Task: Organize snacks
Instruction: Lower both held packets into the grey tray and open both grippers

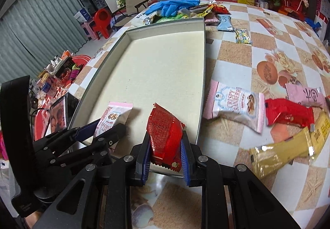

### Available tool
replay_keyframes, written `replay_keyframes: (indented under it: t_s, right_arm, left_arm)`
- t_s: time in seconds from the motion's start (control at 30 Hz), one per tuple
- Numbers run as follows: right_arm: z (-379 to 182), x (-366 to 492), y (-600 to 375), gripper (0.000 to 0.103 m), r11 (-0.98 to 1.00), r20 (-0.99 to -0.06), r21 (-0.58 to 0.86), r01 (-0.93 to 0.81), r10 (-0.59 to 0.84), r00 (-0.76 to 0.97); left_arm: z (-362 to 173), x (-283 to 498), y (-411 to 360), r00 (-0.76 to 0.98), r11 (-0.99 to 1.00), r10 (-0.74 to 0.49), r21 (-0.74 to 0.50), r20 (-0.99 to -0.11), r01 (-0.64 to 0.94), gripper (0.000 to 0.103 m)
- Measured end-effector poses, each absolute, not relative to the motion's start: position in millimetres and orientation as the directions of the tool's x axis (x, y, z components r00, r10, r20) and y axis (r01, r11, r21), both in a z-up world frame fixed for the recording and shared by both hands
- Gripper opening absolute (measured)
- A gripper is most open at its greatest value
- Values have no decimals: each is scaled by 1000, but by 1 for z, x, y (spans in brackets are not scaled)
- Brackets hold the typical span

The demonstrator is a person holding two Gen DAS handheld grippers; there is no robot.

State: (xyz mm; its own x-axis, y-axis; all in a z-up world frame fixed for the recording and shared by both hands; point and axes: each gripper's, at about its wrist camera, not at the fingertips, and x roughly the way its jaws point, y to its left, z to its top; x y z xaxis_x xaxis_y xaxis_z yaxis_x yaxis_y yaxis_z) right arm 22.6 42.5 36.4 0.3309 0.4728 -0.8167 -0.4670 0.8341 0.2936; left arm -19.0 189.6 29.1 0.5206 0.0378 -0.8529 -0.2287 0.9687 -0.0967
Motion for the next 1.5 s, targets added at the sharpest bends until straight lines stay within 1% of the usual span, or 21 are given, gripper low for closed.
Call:
replay_keyframes:
  t_s: [0.27, 0.67, 1.13, 1.5]
  right_arm:
    - [62, 32, 38, 26, 828, -778, 318, -461, 506, 372]
    - [94, 48, 54, 26, 819, -751, 298, -490, 518, 409]
    - [95, 72, 69, 26, 819, -766, 289, -496, 509, 393]
    - [83, 96, 82, 26, 818, -787, 307, -486, 506, 354]
  left_arm:
    - [66, -15, 187, 593, 975, 86, -56, -801, -217, 42]
    - [67, -2, 197, 591, 970, 92, -63, -802, -236, 42]
    - [61, 22, 210, 573, 964, 79, -85, -816, -253, 42]
    - [56, 43, 220, 561, 957, 91, -83, -823, -278, 42]
